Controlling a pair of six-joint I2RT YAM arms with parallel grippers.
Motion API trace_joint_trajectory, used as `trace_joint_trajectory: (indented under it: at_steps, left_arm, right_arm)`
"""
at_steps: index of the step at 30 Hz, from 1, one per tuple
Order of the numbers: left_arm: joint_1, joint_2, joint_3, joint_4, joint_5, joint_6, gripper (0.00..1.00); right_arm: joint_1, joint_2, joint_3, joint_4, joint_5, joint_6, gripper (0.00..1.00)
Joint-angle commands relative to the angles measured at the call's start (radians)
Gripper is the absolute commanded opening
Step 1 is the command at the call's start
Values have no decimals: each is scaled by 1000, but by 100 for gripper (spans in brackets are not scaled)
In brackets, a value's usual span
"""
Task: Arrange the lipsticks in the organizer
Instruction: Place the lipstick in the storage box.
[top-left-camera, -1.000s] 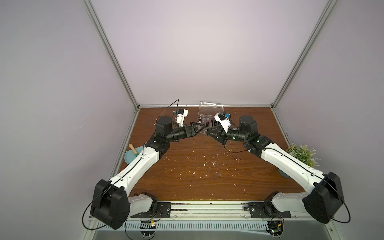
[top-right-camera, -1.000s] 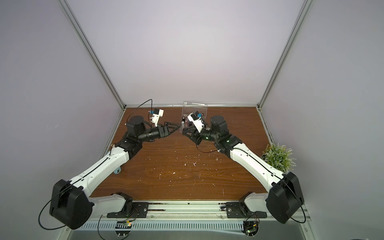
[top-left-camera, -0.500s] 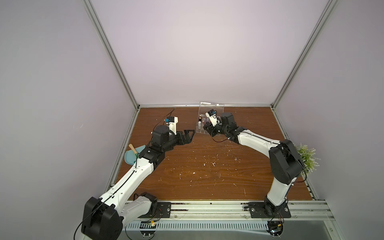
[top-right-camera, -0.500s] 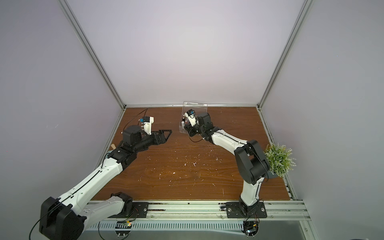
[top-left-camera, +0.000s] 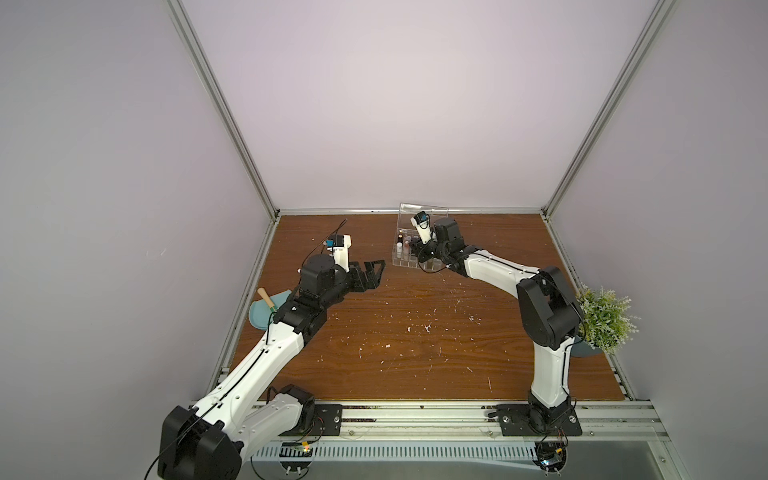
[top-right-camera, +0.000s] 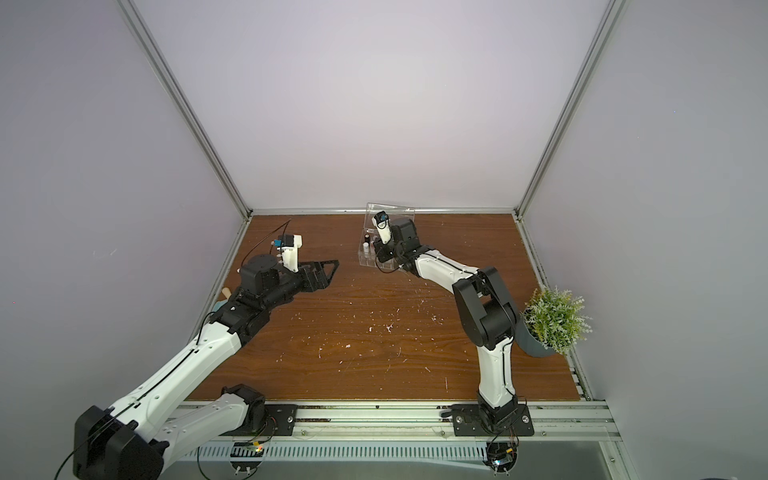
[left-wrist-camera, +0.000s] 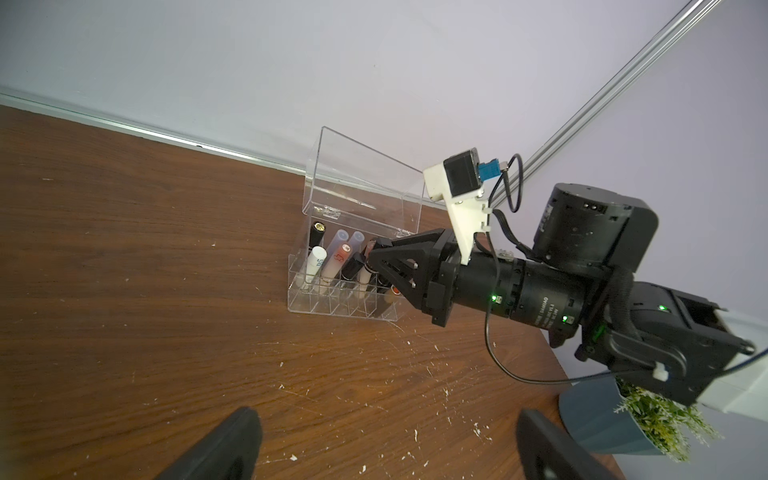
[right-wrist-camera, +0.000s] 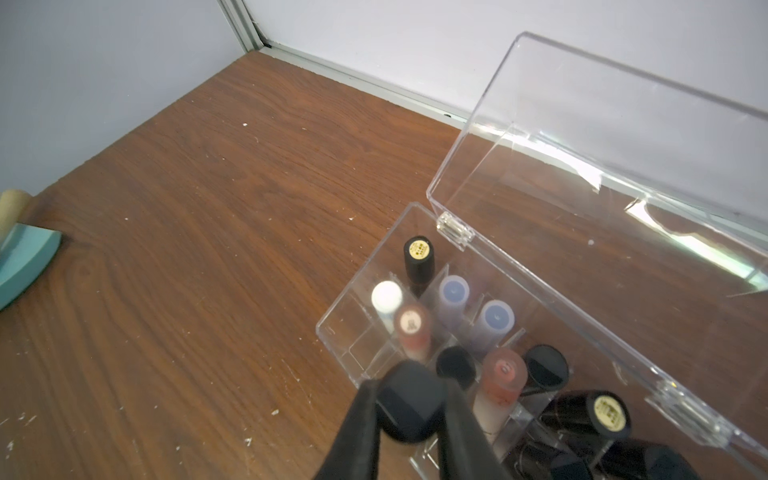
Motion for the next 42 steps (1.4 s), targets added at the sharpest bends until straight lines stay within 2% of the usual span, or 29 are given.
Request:
trace_joint_trajectory:
  at_steps: [1,22,36,42]
  left_arm:
    - [10,-22,-5,-8,-14,20,100]
    - [10,-34,-5,-15,-14,25,100]
    - [10,-39,-14,-9,-7,21,100]
    - [10,-32,-22,-4,-32,31,100]
  right_arm:
    - [-2,-6,18,5,18,-17,22]
    - [-3,52,19,-7,23,-23,22]
    - [-9,91,53,-35,28,-26,45]
    - [-8,18,20,-36,22,-15,55]
